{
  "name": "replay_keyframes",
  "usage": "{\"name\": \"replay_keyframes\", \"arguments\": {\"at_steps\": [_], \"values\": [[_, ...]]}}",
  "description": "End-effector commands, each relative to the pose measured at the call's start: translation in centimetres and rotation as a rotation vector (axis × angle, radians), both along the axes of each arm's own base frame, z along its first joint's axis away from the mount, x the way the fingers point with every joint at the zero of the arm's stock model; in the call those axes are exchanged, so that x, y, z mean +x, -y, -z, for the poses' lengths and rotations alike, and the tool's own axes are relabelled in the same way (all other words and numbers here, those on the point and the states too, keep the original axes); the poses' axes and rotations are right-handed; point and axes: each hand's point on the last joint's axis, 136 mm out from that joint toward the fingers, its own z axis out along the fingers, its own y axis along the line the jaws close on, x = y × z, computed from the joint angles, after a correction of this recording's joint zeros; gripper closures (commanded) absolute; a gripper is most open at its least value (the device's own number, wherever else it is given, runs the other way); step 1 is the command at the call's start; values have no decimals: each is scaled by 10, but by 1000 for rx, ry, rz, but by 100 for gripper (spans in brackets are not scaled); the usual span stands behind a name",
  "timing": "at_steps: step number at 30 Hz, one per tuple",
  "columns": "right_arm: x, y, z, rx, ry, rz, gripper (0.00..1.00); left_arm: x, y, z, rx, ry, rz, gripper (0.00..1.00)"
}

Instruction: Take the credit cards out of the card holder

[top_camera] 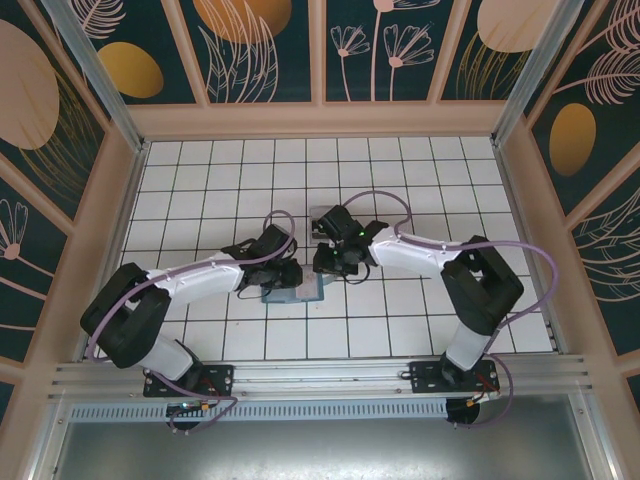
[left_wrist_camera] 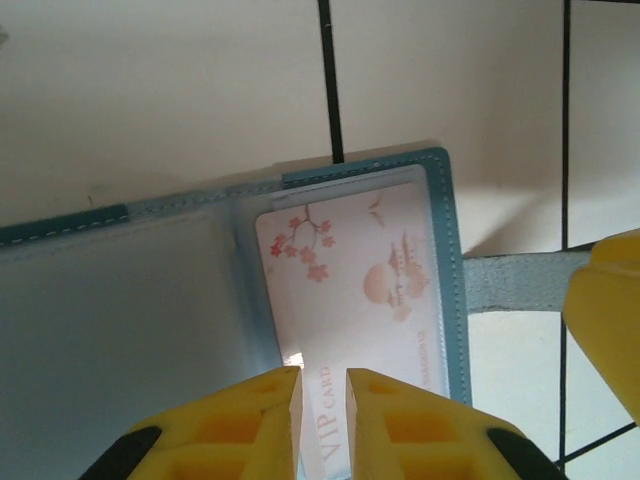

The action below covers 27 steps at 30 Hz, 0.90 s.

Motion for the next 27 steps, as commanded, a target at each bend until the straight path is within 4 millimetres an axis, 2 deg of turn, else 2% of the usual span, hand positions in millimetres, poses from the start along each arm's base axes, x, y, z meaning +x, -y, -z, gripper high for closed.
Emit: {"name": "replay_keyframes", "arguments": {"at_steps": [1, 9, 27], "values": [[0, -12, 5, 26, -14, -11, 73, 0, 3, 3, -49, -6, -17, 80], [-6, -19, 21, 30, -51, -25, 74, -2, -6, 9, -77, -24, -41, 81], [-17, -12, 51, 2, -103, -31, 84, -3, -11, 18, -83, -50, -58, 80]]}}
